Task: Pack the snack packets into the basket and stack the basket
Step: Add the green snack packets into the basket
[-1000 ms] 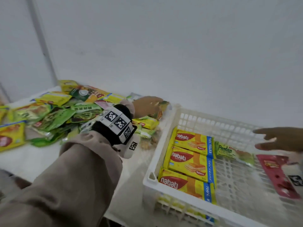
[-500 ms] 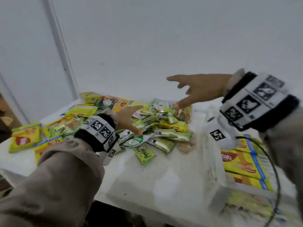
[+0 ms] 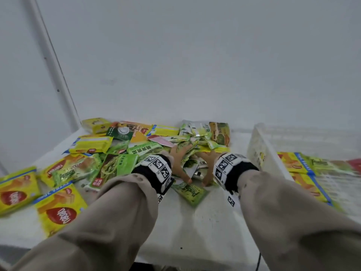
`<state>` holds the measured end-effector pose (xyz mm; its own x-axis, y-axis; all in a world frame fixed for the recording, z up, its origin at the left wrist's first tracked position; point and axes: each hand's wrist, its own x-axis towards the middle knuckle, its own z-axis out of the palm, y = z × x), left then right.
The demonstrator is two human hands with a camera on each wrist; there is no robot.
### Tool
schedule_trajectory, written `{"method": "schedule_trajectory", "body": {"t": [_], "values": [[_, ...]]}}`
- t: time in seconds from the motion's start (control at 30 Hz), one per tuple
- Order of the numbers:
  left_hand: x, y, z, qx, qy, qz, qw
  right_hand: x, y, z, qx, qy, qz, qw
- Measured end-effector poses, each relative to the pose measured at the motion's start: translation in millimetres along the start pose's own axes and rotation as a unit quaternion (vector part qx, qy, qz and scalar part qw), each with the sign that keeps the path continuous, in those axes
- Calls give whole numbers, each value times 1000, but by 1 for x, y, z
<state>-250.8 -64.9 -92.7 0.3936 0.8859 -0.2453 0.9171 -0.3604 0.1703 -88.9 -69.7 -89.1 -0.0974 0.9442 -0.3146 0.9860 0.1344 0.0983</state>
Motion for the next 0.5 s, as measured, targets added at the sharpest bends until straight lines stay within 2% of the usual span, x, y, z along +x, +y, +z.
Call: {"method": "schedule_trajectory", "body": {"t": [0.13, 0.3, 0.4, 0.5], "values": [[4, -7, -2, -35, 19, -8, 999, -1, -5, 10, -85, 6, -53, 995], [7, -12, -1, -80, 20, 10, 997, -8, -18, 10, -10, 0, -20, 1000], [9, -13, -3, -104, 33, -7, 994, -10, -18, 11, -25, 23, -30, 999], [12, -9, -2, -90, 54, -24, 994, -10, -19, 10, -39, 12, -42, 998]]}}
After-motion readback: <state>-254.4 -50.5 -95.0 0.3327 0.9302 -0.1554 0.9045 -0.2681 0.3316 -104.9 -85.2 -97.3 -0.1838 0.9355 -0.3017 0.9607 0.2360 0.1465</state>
